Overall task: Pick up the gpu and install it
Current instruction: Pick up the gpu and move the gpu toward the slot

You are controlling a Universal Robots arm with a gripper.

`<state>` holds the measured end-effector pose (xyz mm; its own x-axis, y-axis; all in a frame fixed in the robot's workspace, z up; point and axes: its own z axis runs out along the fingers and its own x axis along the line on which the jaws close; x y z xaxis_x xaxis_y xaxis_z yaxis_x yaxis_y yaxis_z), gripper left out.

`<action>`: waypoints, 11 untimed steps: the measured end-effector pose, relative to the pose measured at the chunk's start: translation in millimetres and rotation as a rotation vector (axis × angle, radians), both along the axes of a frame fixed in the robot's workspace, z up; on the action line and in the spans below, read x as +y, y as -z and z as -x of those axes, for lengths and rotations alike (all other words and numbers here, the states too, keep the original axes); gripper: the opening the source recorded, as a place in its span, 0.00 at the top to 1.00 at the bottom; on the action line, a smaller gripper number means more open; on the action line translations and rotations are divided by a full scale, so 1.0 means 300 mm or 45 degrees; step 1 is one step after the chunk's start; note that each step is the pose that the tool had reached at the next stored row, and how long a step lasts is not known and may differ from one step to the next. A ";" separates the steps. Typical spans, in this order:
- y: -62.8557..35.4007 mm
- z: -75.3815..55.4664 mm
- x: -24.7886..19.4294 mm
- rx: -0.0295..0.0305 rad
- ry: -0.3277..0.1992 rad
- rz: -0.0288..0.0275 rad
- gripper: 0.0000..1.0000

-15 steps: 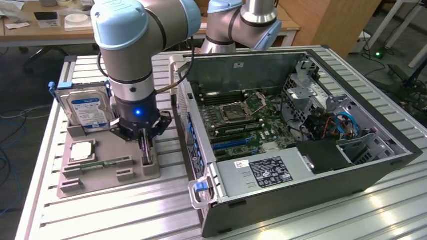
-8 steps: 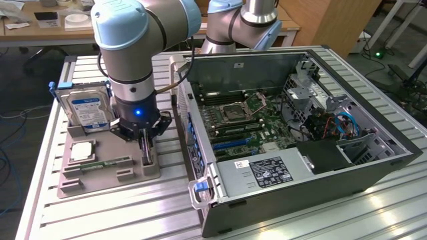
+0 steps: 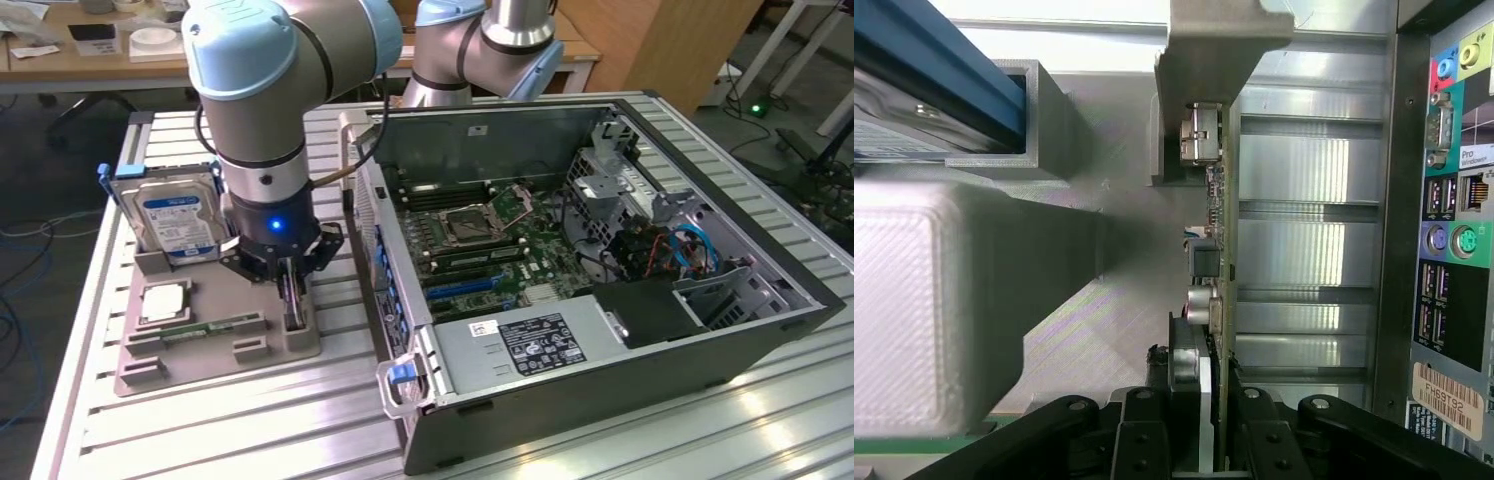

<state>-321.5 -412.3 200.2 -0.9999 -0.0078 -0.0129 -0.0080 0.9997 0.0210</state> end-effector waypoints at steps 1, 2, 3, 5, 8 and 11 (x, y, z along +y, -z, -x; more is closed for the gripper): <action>0.000 0.000 0.000 0.0001 0.000 0.0001 0.72; 0.000 0.000 0.000 0.0000 0.000 0.0000 0.72; 0.000 0.000 0.000 -0.0001 0.000 -0.0001 0.72; -0.005 0.000 0.000 -0.0002 0.000 -0.0031 0.72; -0.014 0.000 0.000 0.0000 0.000 -0.0039 0.72; -0.025 0.000 0.000 -0.0001 0.000 -0.0039 0.72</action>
<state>-321.5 -412.3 207.7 -0.9999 -0.0077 -0.0130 -0.0080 0.9997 0.0241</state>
